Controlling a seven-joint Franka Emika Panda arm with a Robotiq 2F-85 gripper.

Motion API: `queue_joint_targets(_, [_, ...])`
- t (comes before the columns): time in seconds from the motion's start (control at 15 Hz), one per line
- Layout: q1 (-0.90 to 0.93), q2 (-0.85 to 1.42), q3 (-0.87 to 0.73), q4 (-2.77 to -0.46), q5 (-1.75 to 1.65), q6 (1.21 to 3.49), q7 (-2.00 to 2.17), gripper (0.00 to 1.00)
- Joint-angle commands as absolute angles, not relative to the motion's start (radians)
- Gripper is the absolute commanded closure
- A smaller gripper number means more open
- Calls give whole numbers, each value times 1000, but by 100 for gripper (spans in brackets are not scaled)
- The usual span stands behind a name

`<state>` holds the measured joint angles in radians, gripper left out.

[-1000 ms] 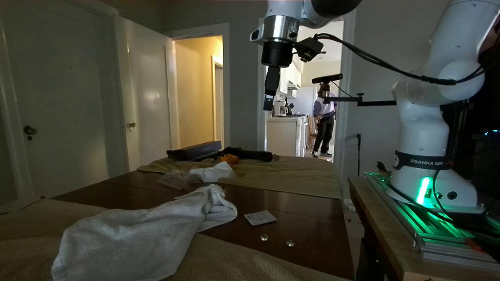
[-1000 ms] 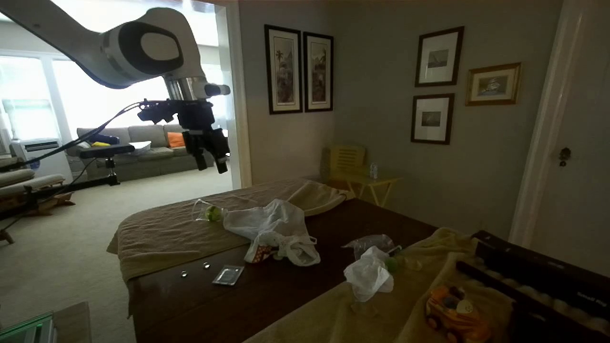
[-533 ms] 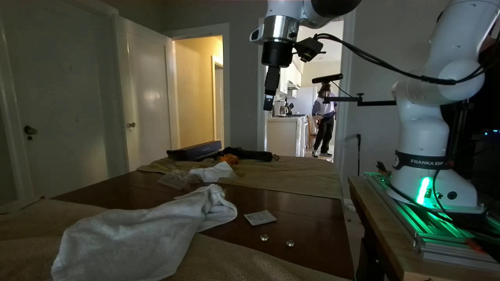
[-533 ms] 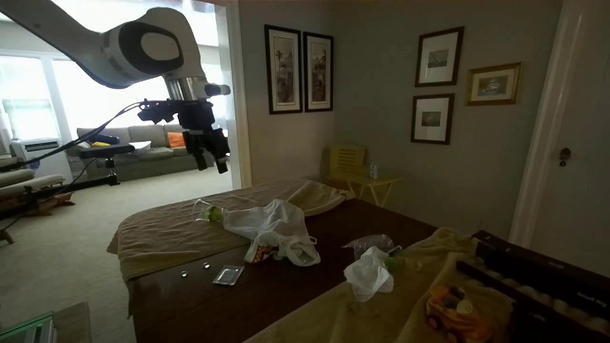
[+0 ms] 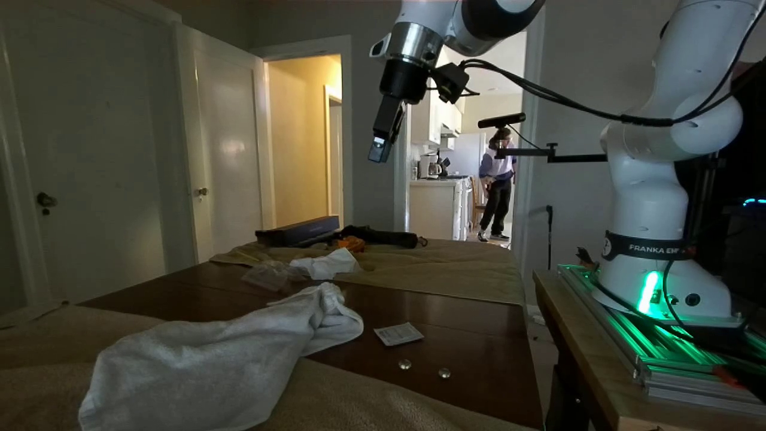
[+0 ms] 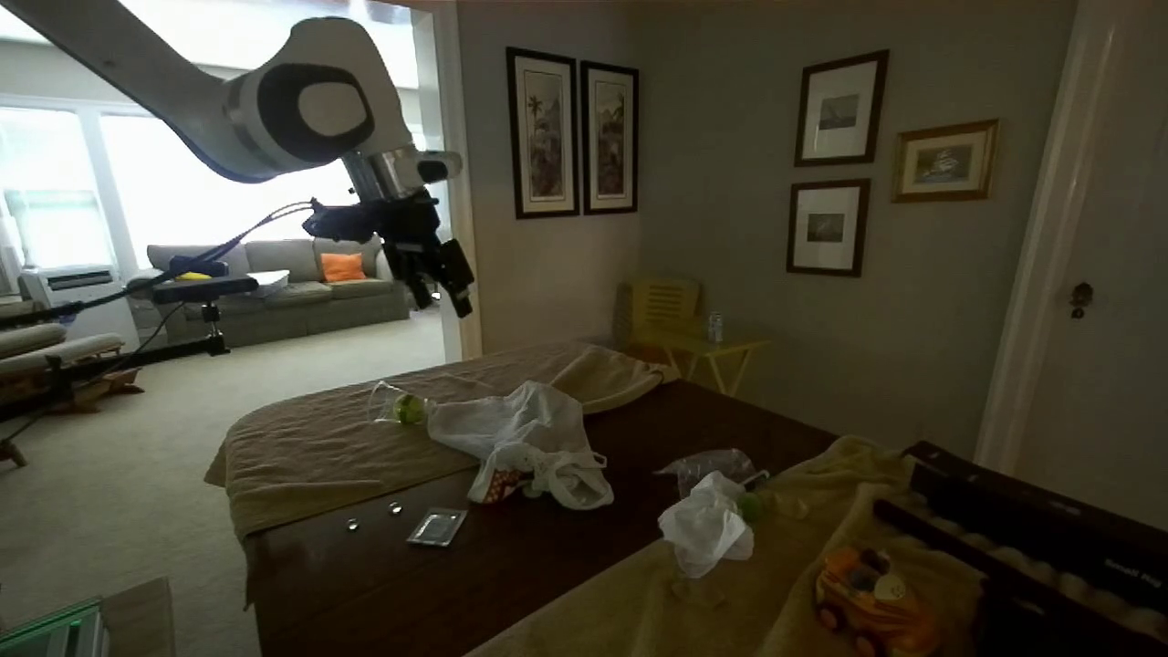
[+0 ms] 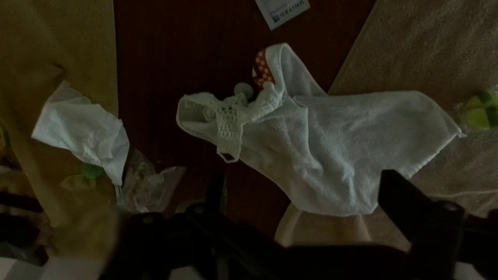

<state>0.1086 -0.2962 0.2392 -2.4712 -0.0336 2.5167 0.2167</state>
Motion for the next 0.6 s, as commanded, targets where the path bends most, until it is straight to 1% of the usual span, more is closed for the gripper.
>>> queue_joint_targets(0.0, [131,-164,228,-2389,-31,2660,169,0])
queue_joint_targets(0.27, [162,-6,241,-2280,-41,2759,130,0])
queue_joint_targets(0.53, [198,129,243,-2140,-129,2734,195,0])
